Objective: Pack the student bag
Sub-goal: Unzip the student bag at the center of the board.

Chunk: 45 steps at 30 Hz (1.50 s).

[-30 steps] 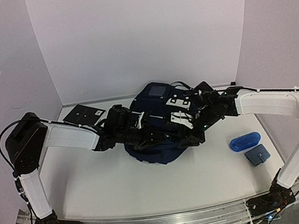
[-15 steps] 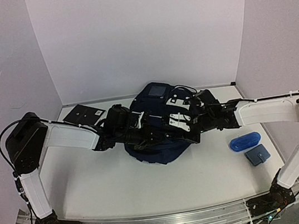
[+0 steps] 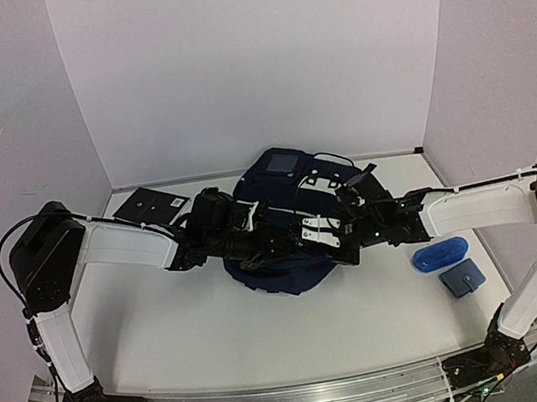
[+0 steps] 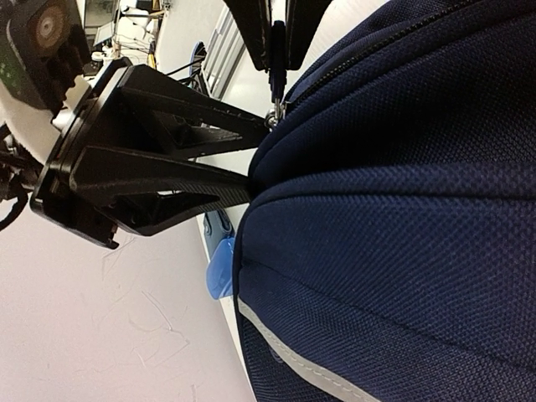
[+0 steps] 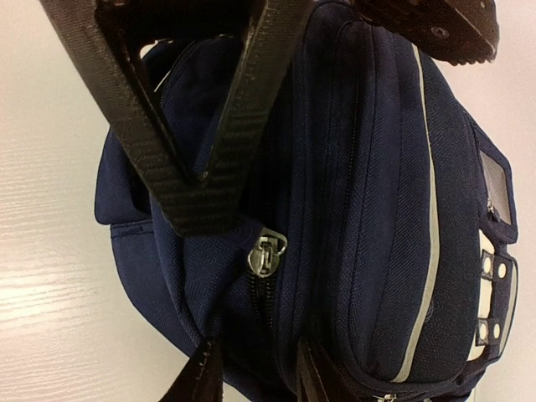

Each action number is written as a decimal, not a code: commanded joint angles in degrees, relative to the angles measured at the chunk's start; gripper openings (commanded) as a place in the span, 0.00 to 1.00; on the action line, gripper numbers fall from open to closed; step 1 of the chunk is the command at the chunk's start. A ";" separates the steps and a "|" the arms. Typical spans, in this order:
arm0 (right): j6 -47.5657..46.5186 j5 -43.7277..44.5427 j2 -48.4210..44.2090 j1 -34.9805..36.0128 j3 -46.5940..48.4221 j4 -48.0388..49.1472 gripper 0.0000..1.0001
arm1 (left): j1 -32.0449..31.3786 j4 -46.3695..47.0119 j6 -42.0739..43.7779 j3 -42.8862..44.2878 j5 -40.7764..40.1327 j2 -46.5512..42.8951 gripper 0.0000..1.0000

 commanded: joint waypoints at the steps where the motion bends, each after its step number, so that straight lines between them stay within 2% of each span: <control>1: -2.30 4.24 -1.07 1.63 -0.38 0.88 0.27 | 0.64 1.27 1.07 2.13 -0.15 -3.08 0.00; 6: -2.47 9.50 -0.12 1.67 0.08 2.69 0.05 | 0.64 0.94 1.14 1.98 -0.33 -3.22 0.00; 8: -1.76 12.58 -0.04 1.63 0.89 2.69 0.00 | 0.62 0.72 1.29 1.59 -0.61 -3.56 0.00; 23: -5.14 16.20 -12.56 0.66 -7.70 -0.94 0.00 | 3.08 -12.38 8.53 -2.00 -9.09 -10.67 0.00; 27: -5.87 16.08 -14.24 -1.64 -7.54 -3.88 0.00 | 5.25 -17.18 8.88 -2.44 -12.70 -11.99 0.00; 29: -5.01 14.61 -14.46 -1.98 -5.99 -6.22 0.00 | 5.46 -16.91 9.15 -2.22 -11.37 -11.53 0.00; 30: -4.04 12.91 -14.27 -1.96 -4.32 -9.01 0.01 | 5.40 -16.04 9.04 -1.79 -9.86 -10.74 0.00; 31: -2.98 10.79 -13.59 -1.81 -2.82 -10.77 0.11 | 5.18 -15.10 8.92 -1.32 -7.87 -9.97 0.00; 33: -0.57 8.44 -12.00 -0.82 0.32 -13.89 0.39 | 4.68 -12.26 8.46 -0.88 -5.04 -9.03 0.00; 34: -0.17 8.28 -11.36 0.21 1.37 -14.16 0.44 | 4.48 -11.78 8.40 -0.65 -4.45 -8.82 0.00; 41: 2.40 7.90 -5.40 4.87 7.46 -14.34 0.53 | 4.33 -10.41 7.58 -0.94 -3.94 -9.36 0.00; 45: 3.06 7.91 -0.39 6.37 10.34 -13.68 0.54 | 4.38 -10.30 7.43 -1.33 -3.95 -10.01 0.00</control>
